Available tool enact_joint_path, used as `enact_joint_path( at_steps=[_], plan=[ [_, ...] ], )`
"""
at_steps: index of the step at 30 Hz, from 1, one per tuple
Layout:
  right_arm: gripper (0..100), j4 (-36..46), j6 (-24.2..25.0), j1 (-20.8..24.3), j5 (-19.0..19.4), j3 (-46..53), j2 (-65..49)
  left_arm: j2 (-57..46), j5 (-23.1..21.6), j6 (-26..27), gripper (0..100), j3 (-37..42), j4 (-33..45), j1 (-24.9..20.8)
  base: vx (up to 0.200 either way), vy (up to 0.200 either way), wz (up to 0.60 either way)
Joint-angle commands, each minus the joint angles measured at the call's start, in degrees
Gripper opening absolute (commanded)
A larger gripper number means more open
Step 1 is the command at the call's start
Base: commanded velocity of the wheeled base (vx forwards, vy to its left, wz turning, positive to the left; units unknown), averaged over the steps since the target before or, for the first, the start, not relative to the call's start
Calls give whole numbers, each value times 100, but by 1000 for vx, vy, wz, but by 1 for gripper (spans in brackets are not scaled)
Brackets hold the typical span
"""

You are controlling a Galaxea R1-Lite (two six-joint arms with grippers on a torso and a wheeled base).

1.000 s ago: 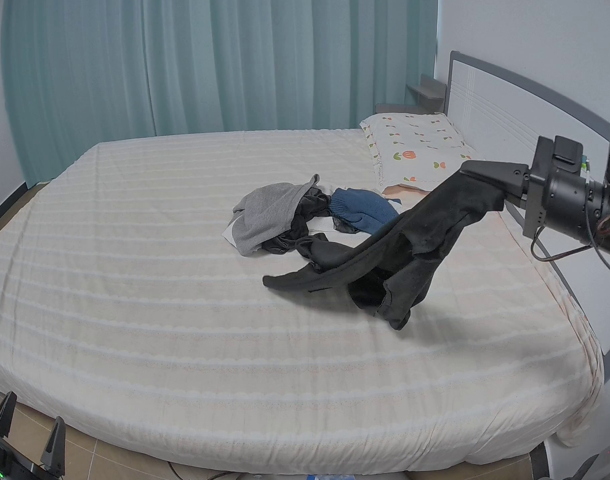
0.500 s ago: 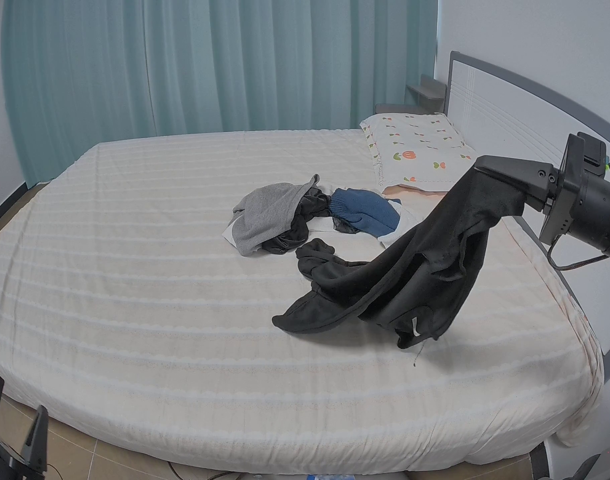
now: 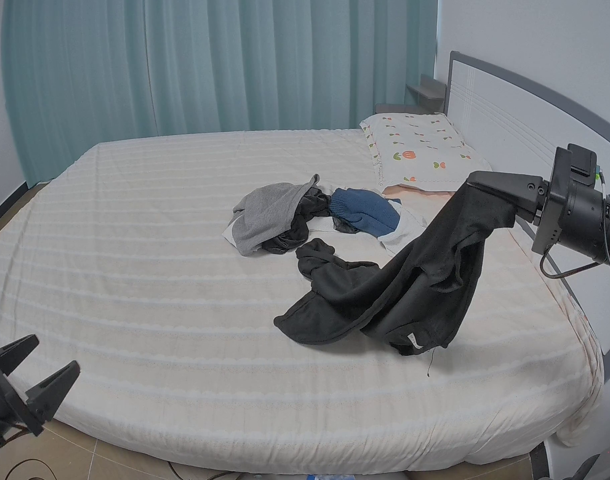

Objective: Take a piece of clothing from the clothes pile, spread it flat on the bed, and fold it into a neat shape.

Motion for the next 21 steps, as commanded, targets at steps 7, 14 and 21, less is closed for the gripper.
enact_joint_path(
  at_steps=[7, 14, 21],
  plan=[
    [0, -56, 0, -211, 7, 4, 521, 5804, 306, -13, 100, -1218, -1445, -1607, 0, 0, 0],
    [0, -64, 0, -282, -10, -22, 478, 7518, 807, -22, 100, -1859, -2394, -2073, 0, 0, 0],
    [0, -64, 0, -264, -45, -259, 346, 8555, 860, -101, 100, -2791, -2438, -2328, 0, 0, 0]
  ],
)
